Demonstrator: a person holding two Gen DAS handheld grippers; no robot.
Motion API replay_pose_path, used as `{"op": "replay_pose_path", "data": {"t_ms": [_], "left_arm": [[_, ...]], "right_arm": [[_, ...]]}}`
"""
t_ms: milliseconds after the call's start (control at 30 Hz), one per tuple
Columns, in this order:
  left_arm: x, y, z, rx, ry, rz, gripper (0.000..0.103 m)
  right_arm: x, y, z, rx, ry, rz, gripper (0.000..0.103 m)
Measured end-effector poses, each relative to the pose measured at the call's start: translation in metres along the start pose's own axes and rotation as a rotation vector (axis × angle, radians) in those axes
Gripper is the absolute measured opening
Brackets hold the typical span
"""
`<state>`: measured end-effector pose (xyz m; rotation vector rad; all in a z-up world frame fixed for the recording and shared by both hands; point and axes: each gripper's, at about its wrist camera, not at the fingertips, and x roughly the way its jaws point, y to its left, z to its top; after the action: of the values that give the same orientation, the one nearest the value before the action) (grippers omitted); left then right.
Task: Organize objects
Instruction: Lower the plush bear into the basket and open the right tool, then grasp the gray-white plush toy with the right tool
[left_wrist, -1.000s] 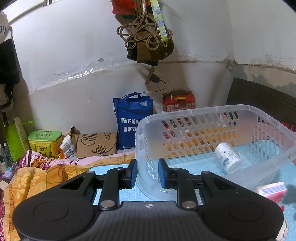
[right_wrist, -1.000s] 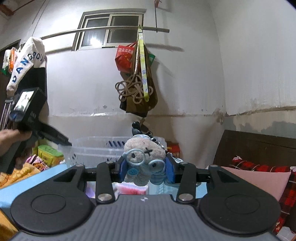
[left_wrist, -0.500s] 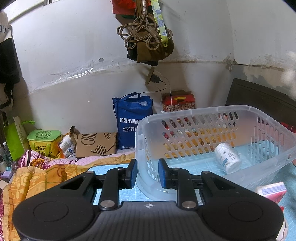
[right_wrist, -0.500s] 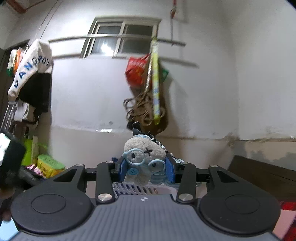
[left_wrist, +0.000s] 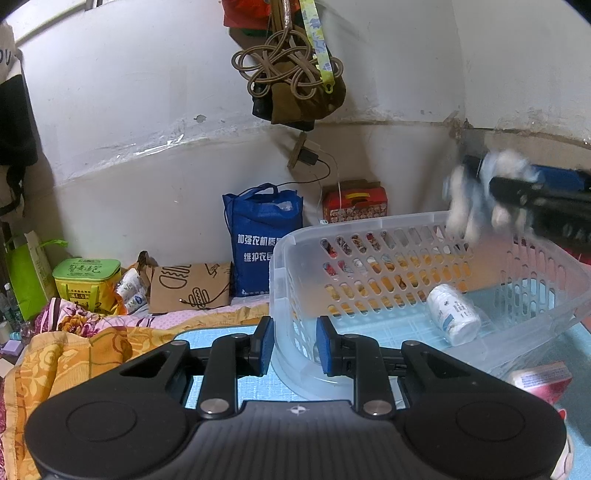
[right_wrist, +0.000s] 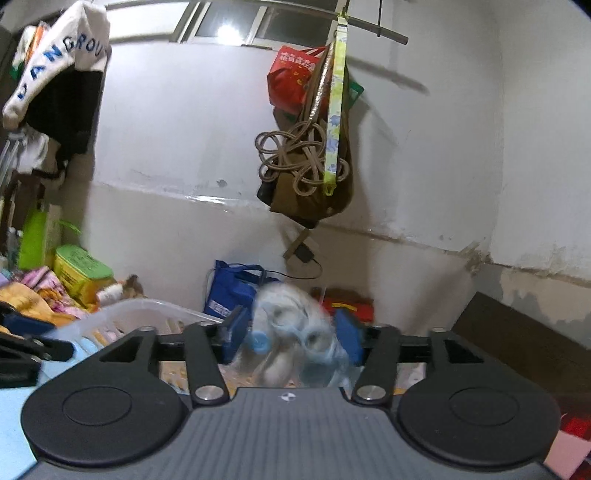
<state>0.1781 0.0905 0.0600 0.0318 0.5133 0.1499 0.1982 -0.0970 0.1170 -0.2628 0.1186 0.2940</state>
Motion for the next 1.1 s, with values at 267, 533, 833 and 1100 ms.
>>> {"op": "replay_pose_path", "data": {"t_ms": [267,533,833,1100], "left_arm": [[0.002,-0.001,-0.001,0.008,-0.001,-0.001,0.030],[0.002,0.000,0.000,0.006,-0.003,-0.003,0.030],[0.002,0.000,0.000,0.007,-0.004,-0.003,0.030],[0.002,0.001,0.000,0.006,-0.007,-0.003,0.030]], "right_arm": [[-0.062,-0.023,-0.018,0.179,-0.074,-0.001,0.103],[-0.128,-0.015,-0.087,0.285,-0.033,-0.030,0.103],[-0.141,0.015,-0.126,0.325,0.061,0.050,0.103],[-0.108,0.034,-0.108,0.242,0.156,0.108,0.101]]}}
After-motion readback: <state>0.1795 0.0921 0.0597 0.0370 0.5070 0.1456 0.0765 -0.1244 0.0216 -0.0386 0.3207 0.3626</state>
